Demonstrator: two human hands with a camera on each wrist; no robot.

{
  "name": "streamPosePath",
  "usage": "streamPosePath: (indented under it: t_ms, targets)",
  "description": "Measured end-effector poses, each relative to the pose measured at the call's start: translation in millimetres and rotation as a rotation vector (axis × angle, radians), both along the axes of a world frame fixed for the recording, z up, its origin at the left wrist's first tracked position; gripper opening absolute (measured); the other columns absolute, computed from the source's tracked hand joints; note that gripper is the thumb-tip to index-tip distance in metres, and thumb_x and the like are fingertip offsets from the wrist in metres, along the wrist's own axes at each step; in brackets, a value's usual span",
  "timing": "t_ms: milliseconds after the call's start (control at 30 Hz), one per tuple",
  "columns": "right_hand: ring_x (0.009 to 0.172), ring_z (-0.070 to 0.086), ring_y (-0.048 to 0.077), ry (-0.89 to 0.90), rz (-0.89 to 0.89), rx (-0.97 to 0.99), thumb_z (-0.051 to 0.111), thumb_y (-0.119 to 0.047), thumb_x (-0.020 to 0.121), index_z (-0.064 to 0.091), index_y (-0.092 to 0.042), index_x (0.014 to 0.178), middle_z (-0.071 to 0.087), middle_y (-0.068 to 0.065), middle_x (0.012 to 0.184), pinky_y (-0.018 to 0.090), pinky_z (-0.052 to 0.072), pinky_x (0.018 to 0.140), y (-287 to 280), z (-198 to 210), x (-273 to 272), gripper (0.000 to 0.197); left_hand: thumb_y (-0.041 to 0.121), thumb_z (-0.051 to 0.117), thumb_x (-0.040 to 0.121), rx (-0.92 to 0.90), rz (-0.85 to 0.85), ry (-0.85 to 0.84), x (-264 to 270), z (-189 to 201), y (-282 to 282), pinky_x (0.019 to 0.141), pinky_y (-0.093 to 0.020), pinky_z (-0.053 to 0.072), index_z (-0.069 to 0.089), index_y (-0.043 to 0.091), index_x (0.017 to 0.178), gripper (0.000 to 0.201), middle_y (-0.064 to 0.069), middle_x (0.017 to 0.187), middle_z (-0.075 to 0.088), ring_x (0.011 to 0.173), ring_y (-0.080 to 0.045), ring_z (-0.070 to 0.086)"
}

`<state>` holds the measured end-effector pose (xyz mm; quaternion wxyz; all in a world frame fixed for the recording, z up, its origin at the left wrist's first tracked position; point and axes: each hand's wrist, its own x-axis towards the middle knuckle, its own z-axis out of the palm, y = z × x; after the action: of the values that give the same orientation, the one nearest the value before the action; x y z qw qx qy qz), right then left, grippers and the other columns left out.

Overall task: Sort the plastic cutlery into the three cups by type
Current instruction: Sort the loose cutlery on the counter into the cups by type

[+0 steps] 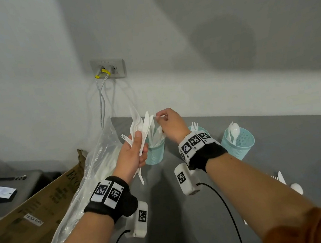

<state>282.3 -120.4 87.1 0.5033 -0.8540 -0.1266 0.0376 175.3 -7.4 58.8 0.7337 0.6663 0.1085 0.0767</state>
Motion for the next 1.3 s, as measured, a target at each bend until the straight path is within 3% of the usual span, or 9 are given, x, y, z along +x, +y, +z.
streamPosePath:
  t_ms: [67,200,433,600,767,1033,1133,1200,1300]
  targets:
    - [0.074,0.052,0.012,-0.085,-0.007,0.045,0.046,-0.025,0.098,0.061,-0.003,0.107,0.057,0.003,0.091,0.017,0.041,0.066,-4.6,8.6,-9.8,0.028,0.045,0.035,0.099,0.011,0.006,0.001,-0.5,0.4,-0.5,0.037,-0.017,0.027,0.049,0.011,0.082,0.041,0.010,0.045,0.044,0.038,-0.005,0.032]
    - [0.065,0.049,0.012,-0.048,0.068,0.125,0.047,-0.043,0.096,0.058,-0.010,0.081,0.056,-0.001,0.072,0.026,0.040,0.068,-9.4,13.9,-34.6,0.038,0.043,0.037,0.100,-0.012,-0.008,-0.027,0.8,0.6,-6.6,0.036,-0.018,0.027,0.050,0.011,0.082,0.038,0.009,0.053,0.048,0.038,-0.006,0.032]
    - [0.065,0.050,0.017,0.028,0.025,0.160,0.051,-0.032,0.096,0.049,-0.010,0.099,0.051,-0.002,0.071,0.036,0.044,0.069,-12.4,-9.1,-48.5,0.022,0.044,0.036,0.099,0.076,-0.067,-0.040,-0.3,-4.3,-17.0,0.040,-0.019,0.030,0.054,0.011,0.095,0.038,-0.002,0.070,0.053,0.043,-0.007,0.037]
    - [0.054,0.049,0.013,0.052,0.023,0.261,0.041,-0.025,0.101,0.039,-0.008,0.103,0.050,0.006,0.072,0.018,0.043,0.047,-22.8,-1.2,-48.4,0.017,0.041,0.036,0.100,0.136,-0.003,-0.020,-0.3,-5.3,-15.2,0.039,-0.019,0.037,0.058,0.018,0.096,0.032,-0.002,0.068,0.060,0.042,-0.010,0.047]
    - [0.053,0.053,0.015,-0.035,-0.125,0.436,0.036,-0.023,0.102,0.035,-0.018,0.095,0.052,0.005,0.072,0.022,0.048,0.046,-36.8,23.9,-31.1,0.009,0.039,0.039,0.100,0.213,0.156,-0.015,1.7,-14.9,1.4,0.040,-0.018,0.039,0.056,0.015,0.101,0.030,0.001,0.072,0.059,0.040,-0.006,0.048]
    - [0.077,0.060,0.026,-0.072,-0.079,0.198,0.038,-0.017,0.100,0.045,-0.019,0.101,0.055,0.006,0.089,0.042,0.055,0.074,-8.6,-3.5,-21.7,0.008,0.042,0.042,0.097,0.403,0.161,-0.075,1.8,-19.3,1.9,0.065,-0.023,0.041,0.057,0.013,0.110,0.036,0.010,0.076,0.054,0.067,-0.002,0.049]
    - [0.088,0.060,0.024,-0.044,-0.059,0.112,0.040,-0.016,0.100,0.053,-0.014,0.107,0.060,0.007,0.098,0.034,0.050,0.080,-5.6,-7.8,-21.4,0.015,0.034,0.045,0.098,0.498,0.162,-0.091,1.3,-18.7,-0.3,0.069,-0.010,0.039,0.057,0.013,0.106,0.025,0.009,0.088,0.059,0.078,0.002,0.053]
    - [0.097,0.059,0.021,-0.065,-0.034,0.074,0.042,-0.017,0.100,0.058,-0.008,0.115,0.063,0.008,0.109,0.026,0.044,0.085,-8.2,-3.3,-23.3,0.024,0.033,0.046,0.098,0.572,0.162,-0.102,1.8,-19.2,-0.2,0.068,-0.017,0.041,0.057,0.017,0.101,0.020,0.007,0.087,0.059,0.078,-0.002,0.054]
    - [0.102,0.058,0.032,-0.172,-0.018,0.071,0.040,-0.021,0.100,0.063,0.003,0.106,0.066,0.020,0.109,0.035,0.042,0.095,-11.0,3.9,-30.7,0.034,0.036,0.046,0.097,0.737,0.178,-0.134,3.6,-23.6,2.2,0.067,-0.027,0.037,0.051,0.023,0.097,0.014,0.005,0.090,0.056,0.081,-0.013,0.054]
